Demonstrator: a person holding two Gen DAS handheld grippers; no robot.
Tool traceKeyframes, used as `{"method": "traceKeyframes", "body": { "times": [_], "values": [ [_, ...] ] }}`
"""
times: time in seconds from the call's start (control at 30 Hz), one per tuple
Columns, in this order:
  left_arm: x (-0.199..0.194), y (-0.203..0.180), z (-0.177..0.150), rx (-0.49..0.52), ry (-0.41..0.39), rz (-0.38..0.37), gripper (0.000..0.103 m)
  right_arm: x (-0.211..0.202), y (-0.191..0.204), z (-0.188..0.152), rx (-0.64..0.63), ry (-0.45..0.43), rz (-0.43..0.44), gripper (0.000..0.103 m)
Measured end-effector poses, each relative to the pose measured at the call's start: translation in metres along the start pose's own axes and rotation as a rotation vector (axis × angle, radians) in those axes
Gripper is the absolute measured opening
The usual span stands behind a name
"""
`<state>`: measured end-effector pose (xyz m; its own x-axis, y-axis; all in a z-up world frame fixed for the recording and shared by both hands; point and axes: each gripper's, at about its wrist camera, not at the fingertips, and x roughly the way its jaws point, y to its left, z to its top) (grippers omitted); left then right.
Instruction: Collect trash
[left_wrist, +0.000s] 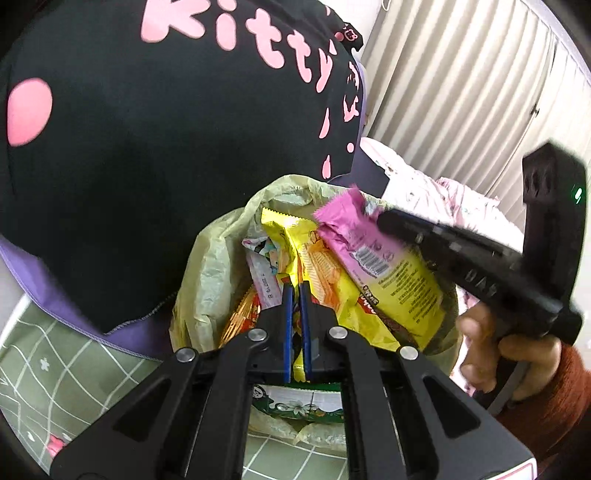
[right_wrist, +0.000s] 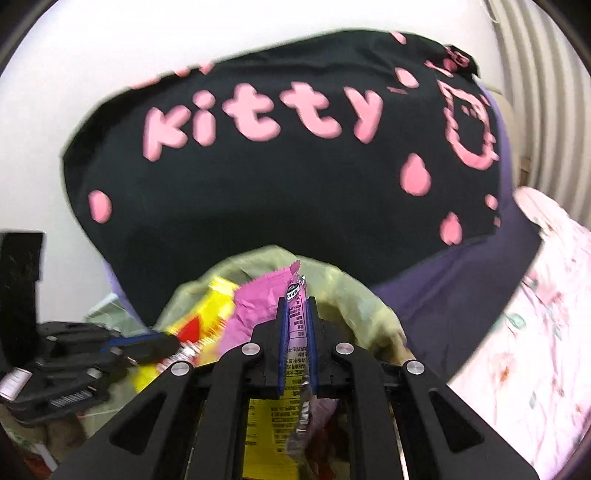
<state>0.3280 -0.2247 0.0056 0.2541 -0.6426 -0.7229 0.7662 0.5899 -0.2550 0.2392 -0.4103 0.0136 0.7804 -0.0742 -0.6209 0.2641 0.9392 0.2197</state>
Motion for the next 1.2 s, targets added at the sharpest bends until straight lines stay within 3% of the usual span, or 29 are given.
{"method": "traceKeyframes", "body": {
  "times": [0.13, 0.23, 0.43, 0.57, 0.67, 0.8, 0.87, 1.03, 1.2],
  "values": [
    [-0.002, 0.005, -0.002, -0.021, -0.002, -0.03, 0.004, -0.003, -0.006, -0.012, 0.051, 0.019, -0.113, 0.01],
    [-0.004, 0.005, -0.003, -0.013, -0.004, -0.057, 0.004, -0.009, -0.008, -0.016, 0.094, 0.017, -0.085, 0.01],
    [0.001, 0.008, -0.002, -0.007, 0.006, -0.129, 0.005, -0.012, 0.005, -0.019, 0.086, 0.013, -0.128, 0.01],
    [-0.009, 0.012, -0.004, -0.013, -0.007, -0.144, 0.015, -0.017, 0.01, -0.024, 0.077, 0.032, -0.152, 0.013],
    [-0.023, 0.015, -0.008, -0.035, -0.034, -0.122, 0.028, -0.022, 0.013, -0.028, 0.052, 0.035, -0.151, 0.035],
    [-0.045, 0.017, -0.019, -0.092, -0.097, -0.083, 0.044, -0.033, 0.018, -0.033, 0.024, 0.009, -0.129, 0.036],
    [-0.06, 0.015, -0.032, -0.109, -0.136, -0.033, 0.058, -0.041, 0.018, -0.035, 0.02, -0.015, -0.1, 0.036],
    [-0.102, 0.011, -0.084, -0.199, -0.225, 0.129, 0.063, -0.069, 0.031, -0.045, -0.055, -0.088, -0.032, 0.038],
    [-0.149, -0.012, -0.137, -0.233, -0.276, 0.388, 0.064, -0.105, 0.063, -0.071, -0.195, -0.101, 0.101, 0.038]
  ]
}}
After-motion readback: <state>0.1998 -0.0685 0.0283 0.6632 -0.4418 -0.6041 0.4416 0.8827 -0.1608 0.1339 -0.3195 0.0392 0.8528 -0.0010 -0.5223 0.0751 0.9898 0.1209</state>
